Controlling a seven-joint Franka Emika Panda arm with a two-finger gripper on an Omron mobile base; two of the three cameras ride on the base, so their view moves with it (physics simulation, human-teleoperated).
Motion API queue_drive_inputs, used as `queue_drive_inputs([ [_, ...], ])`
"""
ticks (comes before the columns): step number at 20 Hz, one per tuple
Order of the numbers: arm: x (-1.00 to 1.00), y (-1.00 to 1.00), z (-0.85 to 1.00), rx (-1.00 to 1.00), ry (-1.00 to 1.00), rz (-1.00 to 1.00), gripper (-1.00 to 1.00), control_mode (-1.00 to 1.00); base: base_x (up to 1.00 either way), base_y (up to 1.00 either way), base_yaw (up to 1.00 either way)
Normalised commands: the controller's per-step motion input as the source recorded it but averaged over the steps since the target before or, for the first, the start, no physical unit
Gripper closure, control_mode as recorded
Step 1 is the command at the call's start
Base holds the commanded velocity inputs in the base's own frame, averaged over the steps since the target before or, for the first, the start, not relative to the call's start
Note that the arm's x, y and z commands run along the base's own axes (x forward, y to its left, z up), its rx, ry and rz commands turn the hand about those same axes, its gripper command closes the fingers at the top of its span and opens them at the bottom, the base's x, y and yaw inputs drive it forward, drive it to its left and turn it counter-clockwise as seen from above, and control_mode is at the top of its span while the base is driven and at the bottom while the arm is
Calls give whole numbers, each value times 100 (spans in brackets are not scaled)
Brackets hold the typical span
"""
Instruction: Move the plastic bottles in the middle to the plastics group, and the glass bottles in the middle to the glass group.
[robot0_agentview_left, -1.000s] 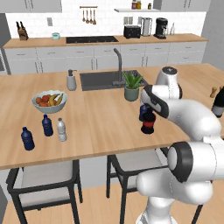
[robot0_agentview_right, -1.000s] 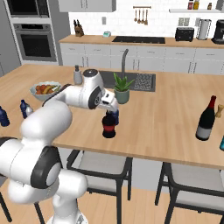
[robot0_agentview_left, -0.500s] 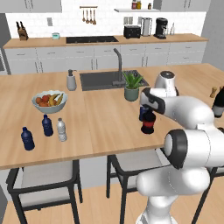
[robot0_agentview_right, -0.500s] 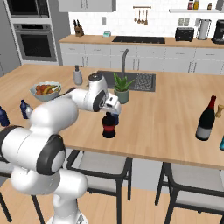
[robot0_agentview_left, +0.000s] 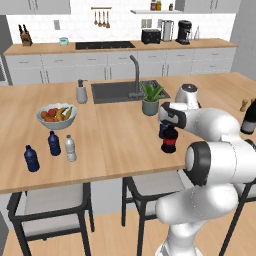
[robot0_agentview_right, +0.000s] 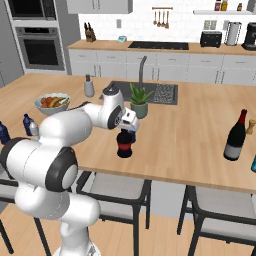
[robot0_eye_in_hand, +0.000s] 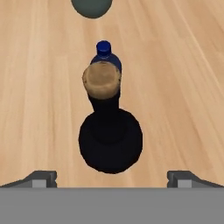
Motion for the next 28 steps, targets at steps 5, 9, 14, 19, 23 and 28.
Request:
queue_drive_inputs([
  [5, 7, 0, -22, 0, -4, 2, -100, -100, 0, 0, 0],
  [9, 15, 0, -19, 0, -3, 1, -100, -100, 0, 0, 0],
  [14, 11, 0, -6, 0, -6, 1, -100, -100, 0, 0, 0],
  [19, 15, 0, 0, 0, -1, 0, -100, -100, 0, 0, 0],
  [23, 12, -1, 0, 0, 0, 0, -100, -100, 0, 0, 0],
  [28, 14, -6, 0, 0, 0, 0, -100, -100, 0, 0, 0],
])
